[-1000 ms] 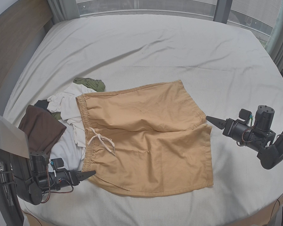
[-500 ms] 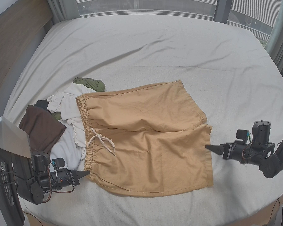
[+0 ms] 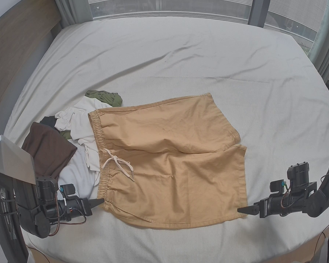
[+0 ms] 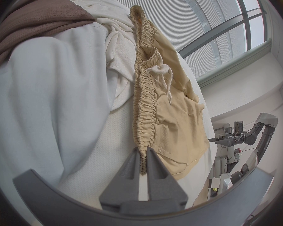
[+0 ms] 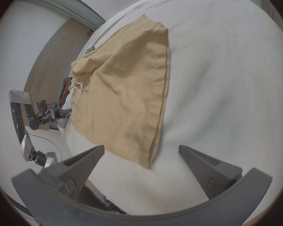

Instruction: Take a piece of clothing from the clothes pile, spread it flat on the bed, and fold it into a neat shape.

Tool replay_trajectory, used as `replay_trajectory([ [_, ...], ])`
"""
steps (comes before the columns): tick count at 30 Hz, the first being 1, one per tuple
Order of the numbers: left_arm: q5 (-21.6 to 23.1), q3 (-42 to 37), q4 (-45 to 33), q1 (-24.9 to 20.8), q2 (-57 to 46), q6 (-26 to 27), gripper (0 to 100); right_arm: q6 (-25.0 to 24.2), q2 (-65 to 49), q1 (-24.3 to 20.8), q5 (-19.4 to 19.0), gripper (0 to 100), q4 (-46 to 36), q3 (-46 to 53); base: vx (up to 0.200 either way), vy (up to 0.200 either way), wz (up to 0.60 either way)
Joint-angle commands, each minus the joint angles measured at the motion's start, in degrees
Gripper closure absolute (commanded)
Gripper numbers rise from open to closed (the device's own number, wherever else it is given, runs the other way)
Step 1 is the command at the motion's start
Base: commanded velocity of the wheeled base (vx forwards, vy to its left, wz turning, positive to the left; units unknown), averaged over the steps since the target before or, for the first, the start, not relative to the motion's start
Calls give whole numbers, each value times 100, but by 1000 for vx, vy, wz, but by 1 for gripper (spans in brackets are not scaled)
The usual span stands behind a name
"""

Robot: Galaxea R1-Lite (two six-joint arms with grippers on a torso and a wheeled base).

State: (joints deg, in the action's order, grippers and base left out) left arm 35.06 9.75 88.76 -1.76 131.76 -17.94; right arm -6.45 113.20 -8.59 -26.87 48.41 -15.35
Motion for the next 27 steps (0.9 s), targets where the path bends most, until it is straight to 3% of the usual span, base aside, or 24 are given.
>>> replay_trajectory([
  [1,1,-8,1,0,-18,1,100,-23,404,-37,-38,0,19,-21,0,0,0],
  [11,1,-17,10,-9,-27,1,100,-454,440,-310,-196,0,37,-47,0,0,0],
  [12,1,-17,1,-9,-27,1,100,-454,440,-318,-196,100,46,-56,0,0,0],
  [27,36,-61,1,9,-124,-7,100,-454,431,-266,-126,100,37,-100,0,0,0],
])
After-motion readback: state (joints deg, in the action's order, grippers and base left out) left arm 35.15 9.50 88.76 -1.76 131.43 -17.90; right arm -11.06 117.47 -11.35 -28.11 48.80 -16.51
